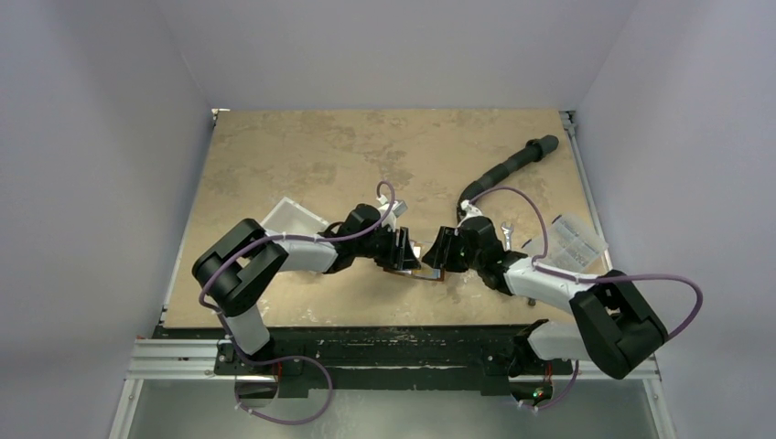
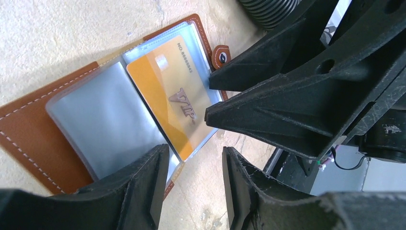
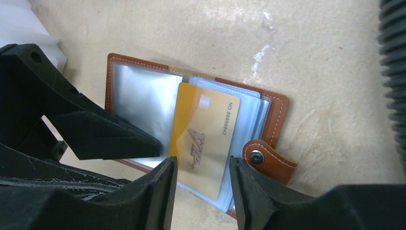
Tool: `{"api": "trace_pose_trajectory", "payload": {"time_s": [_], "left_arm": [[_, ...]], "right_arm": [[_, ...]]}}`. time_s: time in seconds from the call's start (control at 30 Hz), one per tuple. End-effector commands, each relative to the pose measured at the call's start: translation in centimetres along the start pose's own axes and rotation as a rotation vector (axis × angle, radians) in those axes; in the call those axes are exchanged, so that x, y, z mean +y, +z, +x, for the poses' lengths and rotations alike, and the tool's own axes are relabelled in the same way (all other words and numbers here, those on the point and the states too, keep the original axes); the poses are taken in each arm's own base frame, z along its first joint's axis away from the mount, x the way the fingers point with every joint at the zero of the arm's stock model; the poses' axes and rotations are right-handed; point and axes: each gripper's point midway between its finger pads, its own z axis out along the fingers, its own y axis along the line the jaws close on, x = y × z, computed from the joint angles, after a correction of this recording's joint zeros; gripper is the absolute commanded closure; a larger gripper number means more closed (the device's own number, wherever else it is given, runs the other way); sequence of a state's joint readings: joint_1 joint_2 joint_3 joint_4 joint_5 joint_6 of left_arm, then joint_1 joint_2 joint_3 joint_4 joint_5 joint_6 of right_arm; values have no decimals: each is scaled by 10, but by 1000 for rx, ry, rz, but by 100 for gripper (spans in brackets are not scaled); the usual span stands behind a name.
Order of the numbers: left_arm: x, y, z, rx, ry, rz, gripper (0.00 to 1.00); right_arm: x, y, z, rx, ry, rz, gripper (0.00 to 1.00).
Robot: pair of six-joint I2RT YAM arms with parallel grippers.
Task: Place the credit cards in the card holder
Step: Insert the credit card into the card holder.
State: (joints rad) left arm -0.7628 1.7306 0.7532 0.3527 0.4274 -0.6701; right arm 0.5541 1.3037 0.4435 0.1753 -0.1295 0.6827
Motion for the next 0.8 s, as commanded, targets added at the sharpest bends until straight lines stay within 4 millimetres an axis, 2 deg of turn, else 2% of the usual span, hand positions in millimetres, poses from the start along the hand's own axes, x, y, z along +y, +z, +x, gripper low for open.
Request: {"api": "trace_pose_trajectory", "payload": {"time_s": [0.0,0.2,0.33,0.53,0.67,0.77], "left_arm": [[-15,5,-7,-40,20,80,52],[-12,9,-7,-50,4,45,52],[3,8,-8,-53,-10,-46,53],[15,11,-1,-21,-20,-97,56],[16,11,1,-13,-22,-101,56],[13,10,-3,-22,-17,-90,56]], "right_arm": [[-21,-5,-4,-39,55,116,47],[-20,-11,-11,-44,13,130,39],[-22,-18,-21,-83,9,161,34],[-24,-24,-25,-89,-2,189,33],[-26,-19,-22,-77,0,187,31],[-25,-8,-12,-51,25,151,35]]}}
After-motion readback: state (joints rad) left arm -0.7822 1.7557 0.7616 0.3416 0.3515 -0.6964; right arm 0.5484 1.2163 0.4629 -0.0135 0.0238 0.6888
